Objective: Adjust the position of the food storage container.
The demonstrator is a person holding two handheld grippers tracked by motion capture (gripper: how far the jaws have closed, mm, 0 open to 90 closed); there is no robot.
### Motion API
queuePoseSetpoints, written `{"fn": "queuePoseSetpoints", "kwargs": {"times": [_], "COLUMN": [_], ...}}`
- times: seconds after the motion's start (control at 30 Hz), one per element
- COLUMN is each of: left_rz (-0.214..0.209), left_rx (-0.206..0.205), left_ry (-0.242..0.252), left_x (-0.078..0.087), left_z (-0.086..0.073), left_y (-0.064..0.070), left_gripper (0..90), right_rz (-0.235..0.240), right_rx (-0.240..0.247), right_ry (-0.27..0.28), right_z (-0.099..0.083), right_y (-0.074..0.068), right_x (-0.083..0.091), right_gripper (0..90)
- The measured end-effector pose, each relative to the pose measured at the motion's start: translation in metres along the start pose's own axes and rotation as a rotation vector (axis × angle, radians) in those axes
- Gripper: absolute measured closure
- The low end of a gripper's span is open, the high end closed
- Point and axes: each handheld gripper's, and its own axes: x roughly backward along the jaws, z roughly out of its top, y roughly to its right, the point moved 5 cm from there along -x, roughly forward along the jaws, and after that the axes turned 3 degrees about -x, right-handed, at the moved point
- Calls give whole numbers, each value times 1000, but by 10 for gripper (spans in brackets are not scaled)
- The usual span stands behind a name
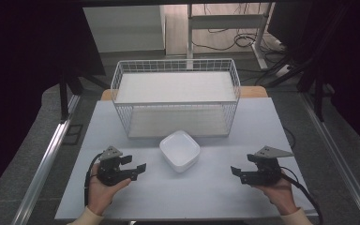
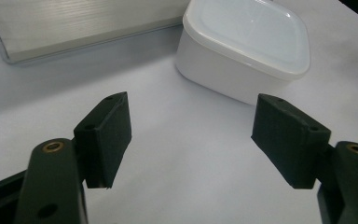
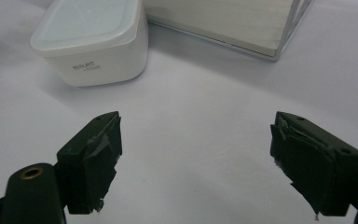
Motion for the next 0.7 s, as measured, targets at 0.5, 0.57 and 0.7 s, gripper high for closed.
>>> {"fn": "queuePoseSetpoints", "kwargs": {"times": [0.5,0.57,0.7], "left_rz": [-14,-17,-16], "left_rx": [-9,-11,-15], "left_ry": [8,11,6], "left_x": [4,4,2], "left_z": [0,2,3], "left_y": [3,3,2], "left_gripper": [276,277,277], "right_rz": [-8,-7,-2], "right_rx": [-9,-9,-12], "right_ry": [-6,-12,-16], "right_z": [-5,-6,-6], "right_y": [-5,-6,-6], "right_x": [3,3,3], "right_gripper": [190,193,199]}}
